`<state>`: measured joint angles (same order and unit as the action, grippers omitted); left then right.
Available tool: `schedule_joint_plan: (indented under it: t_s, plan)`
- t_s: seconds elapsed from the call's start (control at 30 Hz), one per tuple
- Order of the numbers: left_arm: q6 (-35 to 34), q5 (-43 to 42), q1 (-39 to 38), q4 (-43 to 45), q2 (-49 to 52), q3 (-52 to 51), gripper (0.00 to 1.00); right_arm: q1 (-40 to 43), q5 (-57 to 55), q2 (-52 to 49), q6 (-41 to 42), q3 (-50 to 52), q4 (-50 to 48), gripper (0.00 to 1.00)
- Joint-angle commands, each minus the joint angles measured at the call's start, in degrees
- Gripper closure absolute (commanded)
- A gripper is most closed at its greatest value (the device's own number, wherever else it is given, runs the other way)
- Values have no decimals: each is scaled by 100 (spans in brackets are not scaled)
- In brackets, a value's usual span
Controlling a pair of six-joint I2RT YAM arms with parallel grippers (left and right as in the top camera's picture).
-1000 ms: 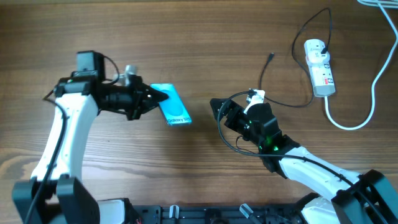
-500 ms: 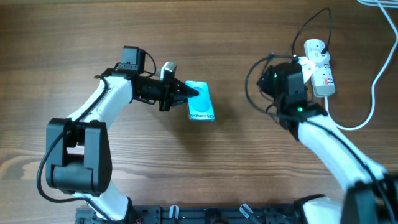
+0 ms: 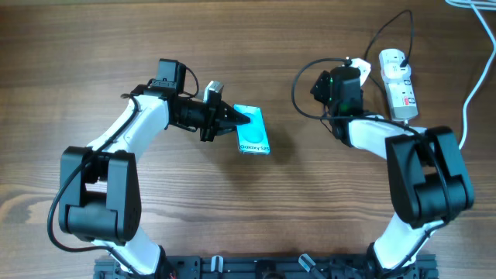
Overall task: Plug charger to phone and switch on socket
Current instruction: 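Move the right gripper to the black USB-C cable end, then grasp the USB-C plug with the right gripper and lift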
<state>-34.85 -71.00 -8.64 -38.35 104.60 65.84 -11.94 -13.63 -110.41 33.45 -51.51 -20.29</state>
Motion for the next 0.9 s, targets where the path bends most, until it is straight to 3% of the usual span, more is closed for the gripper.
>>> schedule_joint_plan:
  t_s: [0.0, 0.17, 0.23, 0.27, 0.3, 0.37, 0.5, 0.63, 0.87]
  plan:
    - [-35, 46, -26, -2, 15, 42, 96, -9, -219, -708, -216, -726, 208, 27]
    - [-37, 105, -26, -42, 15, 42, 96, -4, -350, -1311, -127, -1384, 1075, 45]
    - [-37, 105, -26, -44, 15, 42, 96, -2, -22, -1325, -238, -1384, 1141, 61]
    - [-37, 103, -26, -46, 15, 42, 96, -4, 680, -1316, -520, -1386, 1174, 77]
    - [-37, 103, -26, -48, 15, 42, 96, -2, 942, -1276, -514, -1386, 1281, 86]
    - [-35, 103, -26, -48, 15, 42, 96, -2, 1139, -1051, -496, -1386, 1591, 96]
    - [-37, 101, -24, -46, 15, 42, 96, -9, 1303, 293, -1095, -1386, 3563, 96]
    - [-35, 101, -24, -48, 15, 42, 96, -11, 1928, 660, -1086, -1322, 5425, 96]
    - [-35, 101, -26, -48, 15, 42, 96, -87, 1622, 551, -1102, -824, 5051, 95]
